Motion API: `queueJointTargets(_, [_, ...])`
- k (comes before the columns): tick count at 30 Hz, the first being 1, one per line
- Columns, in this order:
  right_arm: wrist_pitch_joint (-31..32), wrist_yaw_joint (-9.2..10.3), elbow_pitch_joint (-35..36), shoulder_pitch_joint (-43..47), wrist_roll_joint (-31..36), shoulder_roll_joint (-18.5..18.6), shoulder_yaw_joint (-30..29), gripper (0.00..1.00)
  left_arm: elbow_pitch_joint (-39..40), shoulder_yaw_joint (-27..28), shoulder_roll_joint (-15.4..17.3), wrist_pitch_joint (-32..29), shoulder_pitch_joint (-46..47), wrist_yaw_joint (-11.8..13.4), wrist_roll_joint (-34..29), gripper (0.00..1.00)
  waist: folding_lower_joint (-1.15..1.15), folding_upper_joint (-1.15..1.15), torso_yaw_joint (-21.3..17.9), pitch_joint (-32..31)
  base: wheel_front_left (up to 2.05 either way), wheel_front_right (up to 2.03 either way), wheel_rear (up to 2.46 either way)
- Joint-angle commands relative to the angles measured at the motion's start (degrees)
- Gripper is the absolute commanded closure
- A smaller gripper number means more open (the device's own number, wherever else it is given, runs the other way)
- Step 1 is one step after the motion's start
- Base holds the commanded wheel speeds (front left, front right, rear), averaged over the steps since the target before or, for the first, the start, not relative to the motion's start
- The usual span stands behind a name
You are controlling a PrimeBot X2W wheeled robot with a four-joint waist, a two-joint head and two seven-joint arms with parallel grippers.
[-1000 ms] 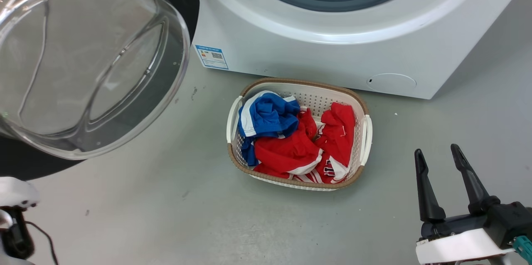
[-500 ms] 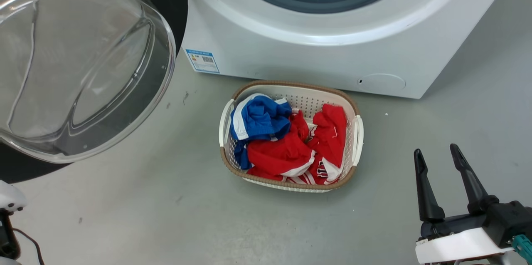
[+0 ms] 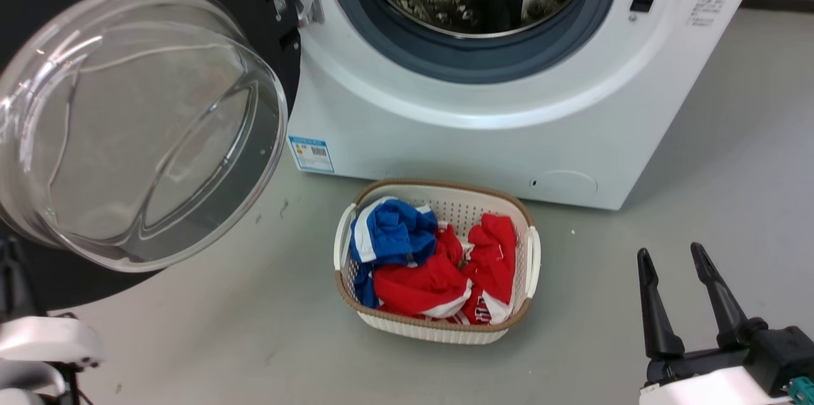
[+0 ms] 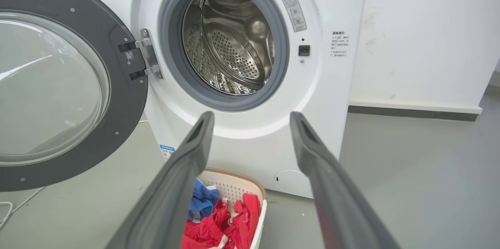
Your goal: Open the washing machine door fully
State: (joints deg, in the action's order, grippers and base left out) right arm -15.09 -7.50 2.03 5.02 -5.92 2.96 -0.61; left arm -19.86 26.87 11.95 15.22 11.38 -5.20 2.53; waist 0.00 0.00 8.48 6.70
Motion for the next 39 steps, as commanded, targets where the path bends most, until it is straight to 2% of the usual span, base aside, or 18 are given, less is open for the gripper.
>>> queueJointTargets(1, [-0.1, 0.01, 0.2, 0.9, -0.4, -0.2, 0.0, 0.00, 1.8, -1.0, -1.2, -0.1, -1.5, -0.3, -0.8, 1.00, 0.00, 0.00, 0.0, -2.0, 0.00, 0.00, 0.00])
queueJointTargets(8, [-0.1, 0.01, 0.7, 2.5, -0.6, -0.2, -0.5, 0.00, 12.0, -7.3, -6.2, -0.1, -7.3, 0.0, -3.5, 1.00, 0.00, 0.00, 0.1, -5.0, 0.00, 0.00, 0.00])
queueJointTargets(12, [-0.1, 0.01, 1.5, 3.4, -0.4, -0.2, -1.3, 0.00, 16.5, -10.9, -7.8, -0.1, -10.3, -0.1, -3.1, 1.00, 0.00, 0.00, -0.6, -6.0, 0.00, 0.00, 0.00])
queueJointTargets(20, [-0.1, 0.01, 3.3, 4.5, -0.9, -0.2, -2.6, 0.00, 20.8, -18.7, -8.8, -0.1, -15.4, -0.1, -1.5, 1.00, 0.00, 0.00, -3.4, -7.0, 0.00, 0.00, 0.00])
queueJointTargets(25, [-0.1, 0.01, 3.5, 4.8, -1.1, -0.2, -2.3, 0.00, 21.8, -21.3, -9.0, -0.1, -17.1, 0.5, -0.1, 1.00, 0.00, 0.00, -5.6, -7.1, 0.00, 0.00, 0.00])
queueJointTargets(26, [-0.1, 0.01, 3.7, 5.0, -1.1, -0.2, -2.4, 0.00, 21.9, -22.0, -9.0, -0.1, -17.5, 0.6, 0.3, 0.96, 0.00, 0.00, -6.1, -7.2, 0.00, 0.00, 0.00])
queueJointTargets(28, [-0.1, 0.01, 3.8, 5.5, -1.2, -0.2, -2.2, 0.00, 21.9, -23.3, -9.1, -0.1, -18.3, 1.0, 0.7, 0.80, 0.00, 0.00, -7.1, -7.2, 0.00, 0.00, 0.00])
queueJointTargets(29, [-0.1, 0.01, 3.9, 5.7, -1.1, -0.2, -2.2, 0.00, 21.9, -23.9, -9.1, -0.1, -18.4, 1.2, 0.7, 0.52, 0.00, 0.00, -7.5, -7.2, 0.00, 0.00, 0.00])
queueJointTargets(30, [-0.1, 0.01, 4.0, 5.8, -1.0, -0.2, -2.1, 0.00, 22.0, -24.1, -9.0, -0.1, -18.7, 1.4, 0.9, 0.00, 0.00, 0.00, -8.0, -7.3, 0.00, 0.00, 0.00])
queueJointTargets(39, [-0.1, 0.01, 4.5, 7.1, -1.2, -0.2, -2.2, 0.00, 21.2, -26.5, -9.1, -0.1, -20.7, 3.3, 1.6, 0.00, 0.00, 0.00, -10.6, -7.3, 0.00, 0.00, 0.00])
